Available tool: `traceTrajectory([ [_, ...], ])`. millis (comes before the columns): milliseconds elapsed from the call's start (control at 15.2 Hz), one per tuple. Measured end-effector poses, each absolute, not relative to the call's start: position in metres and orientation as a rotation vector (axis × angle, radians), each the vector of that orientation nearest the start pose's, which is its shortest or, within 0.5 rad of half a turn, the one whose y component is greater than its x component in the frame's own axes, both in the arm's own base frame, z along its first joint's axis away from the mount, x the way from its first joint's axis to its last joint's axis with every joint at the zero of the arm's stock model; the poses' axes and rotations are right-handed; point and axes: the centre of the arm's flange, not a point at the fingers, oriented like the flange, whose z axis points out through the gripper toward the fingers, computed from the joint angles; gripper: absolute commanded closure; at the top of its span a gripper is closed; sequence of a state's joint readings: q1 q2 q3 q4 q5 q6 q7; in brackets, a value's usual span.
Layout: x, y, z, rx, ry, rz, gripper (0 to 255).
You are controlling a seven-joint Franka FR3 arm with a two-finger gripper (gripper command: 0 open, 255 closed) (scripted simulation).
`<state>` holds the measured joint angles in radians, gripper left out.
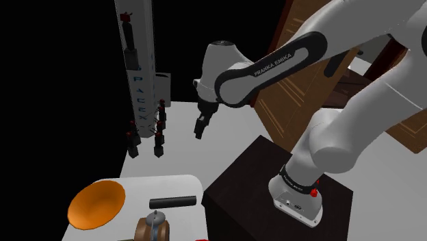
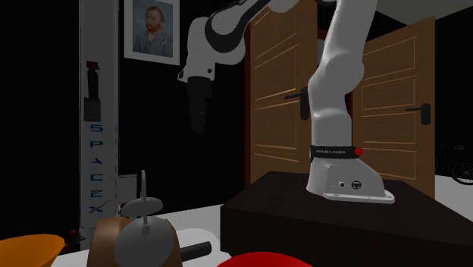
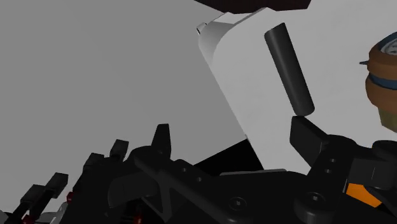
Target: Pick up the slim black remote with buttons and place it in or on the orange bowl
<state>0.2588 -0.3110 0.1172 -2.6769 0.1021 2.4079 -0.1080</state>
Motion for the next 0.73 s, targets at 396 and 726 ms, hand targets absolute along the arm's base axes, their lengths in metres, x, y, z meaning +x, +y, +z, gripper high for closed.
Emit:
traceTrajectory([
  [396, 0.371, 0.188, 0.274, -2.994, -0.780, -0.024, 0],
  [726, 0.367, 0.222, 0.217, -2.951, -0.907, 0.004, 0],
])
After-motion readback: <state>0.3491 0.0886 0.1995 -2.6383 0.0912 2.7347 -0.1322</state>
